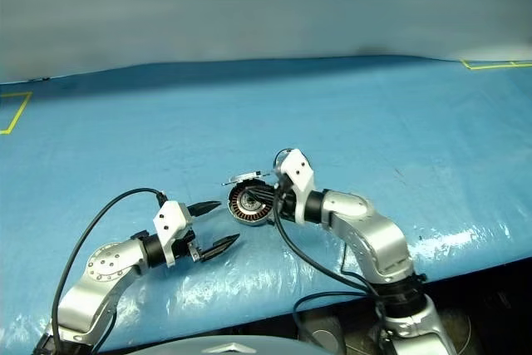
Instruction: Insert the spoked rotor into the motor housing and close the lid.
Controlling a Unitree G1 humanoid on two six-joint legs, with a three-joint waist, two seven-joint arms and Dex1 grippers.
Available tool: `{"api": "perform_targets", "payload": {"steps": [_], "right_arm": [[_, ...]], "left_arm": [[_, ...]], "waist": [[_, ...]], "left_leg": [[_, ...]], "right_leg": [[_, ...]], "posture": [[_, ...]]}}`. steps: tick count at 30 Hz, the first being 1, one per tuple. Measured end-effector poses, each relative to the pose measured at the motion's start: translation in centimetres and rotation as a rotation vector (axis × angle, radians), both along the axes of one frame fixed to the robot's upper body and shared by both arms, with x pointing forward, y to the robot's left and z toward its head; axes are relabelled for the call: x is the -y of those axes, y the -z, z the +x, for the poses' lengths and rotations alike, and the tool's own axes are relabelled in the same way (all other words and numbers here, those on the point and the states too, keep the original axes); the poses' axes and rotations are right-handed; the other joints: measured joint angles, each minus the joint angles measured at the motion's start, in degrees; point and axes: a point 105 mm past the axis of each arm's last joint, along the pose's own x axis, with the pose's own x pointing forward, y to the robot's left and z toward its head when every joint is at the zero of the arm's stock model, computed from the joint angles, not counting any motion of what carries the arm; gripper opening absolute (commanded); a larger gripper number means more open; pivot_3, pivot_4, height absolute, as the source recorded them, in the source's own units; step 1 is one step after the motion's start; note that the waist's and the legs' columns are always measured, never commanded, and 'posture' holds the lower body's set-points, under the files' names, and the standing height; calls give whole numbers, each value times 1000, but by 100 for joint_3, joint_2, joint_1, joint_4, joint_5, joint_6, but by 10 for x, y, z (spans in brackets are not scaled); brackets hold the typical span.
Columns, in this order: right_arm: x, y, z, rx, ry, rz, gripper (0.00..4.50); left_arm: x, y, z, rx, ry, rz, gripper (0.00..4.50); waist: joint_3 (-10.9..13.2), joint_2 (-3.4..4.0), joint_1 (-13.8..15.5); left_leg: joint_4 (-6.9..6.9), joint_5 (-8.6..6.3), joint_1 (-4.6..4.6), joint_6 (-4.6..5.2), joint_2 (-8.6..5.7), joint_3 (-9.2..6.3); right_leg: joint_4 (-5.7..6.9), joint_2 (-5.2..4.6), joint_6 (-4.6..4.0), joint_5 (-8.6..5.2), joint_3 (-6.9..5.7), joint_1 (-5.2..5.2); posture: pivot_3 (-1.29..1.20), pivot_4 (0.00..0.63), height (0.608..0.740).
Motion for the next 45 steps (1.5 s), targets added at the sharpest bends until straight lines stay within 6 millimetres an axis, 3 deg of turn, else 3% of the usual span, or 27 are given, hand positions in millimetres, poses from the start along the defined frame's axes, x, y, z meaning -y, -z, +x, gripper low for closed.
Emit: {"api": "perform_targets", "payload": {"steps": [3,7,9,11,17,21,26,34,45], "right_arm": [[28,2,8,15,101,-63,20],[58,-12,36,128,262,-133,190],[63,-18,45,165,285,-153,604],[65,-22,53,183,281,-161,1311],[60,-12,66,195,198,-282,3196],[56,-11,80,253,126,-404,3196],[44,-24,90,356,21,-482,3196],[38,-8,97,387,-146,-636,3196],[27,-7,110,439,-185,-684,3196]], "left_arm": [[0,-7,0,10,4,-21,4500],[5,-14,-1,22,18,-58,4500],[6,-17,1,30,23,-64,4500],[9,-20,3,45,33,-66,4500],[11,-21,7,54,46,-61,4500],[11,-20,6,54,44,-52,4500],[9,-17,6,48,26,-40,4500],[8,-10,3,31,8,-29,4500],[8,-7,0,33,7,-14,4500]], "waist": [[5,3,-17],[5,1,-12],[6,0,-9],[6,0,-6],[6,1,-14],[7,2,-11],[7,2,-7],[7,2,-9],[8,4,-8]], "left_leg": [[4,-1,0,2,-7,9],[15,-1,1,2,-18,9],[17,-1,2,2,-21,8],[18,0,2,2,-24,7],[18,-4,1,8,-26,20],[19,-5,1,10,-26,24],[20,-1,1,3,-25,24],[24,3,1,-4,-25,30],[29,5,1,-8,-23,34]], "right_leg": [[-3,1,2,1,12,-1],[-2,8,7,4,15,3],[0,10,6,5,13,4],[1,11,7,6,13,5],[-6,8,39,26,21,4],[-8,8,42,28,24,4],[-8,8,42,28,22,5],[-9,6,47,32,26,5],[-8,4,53,36,29,5]], "posture": [[0,150,740],[0,150,740],[0,150,740],[0,150,740],[0,150,740],[0,150,740],[0,150,740],[0,150,740],[0,150,740]]}}
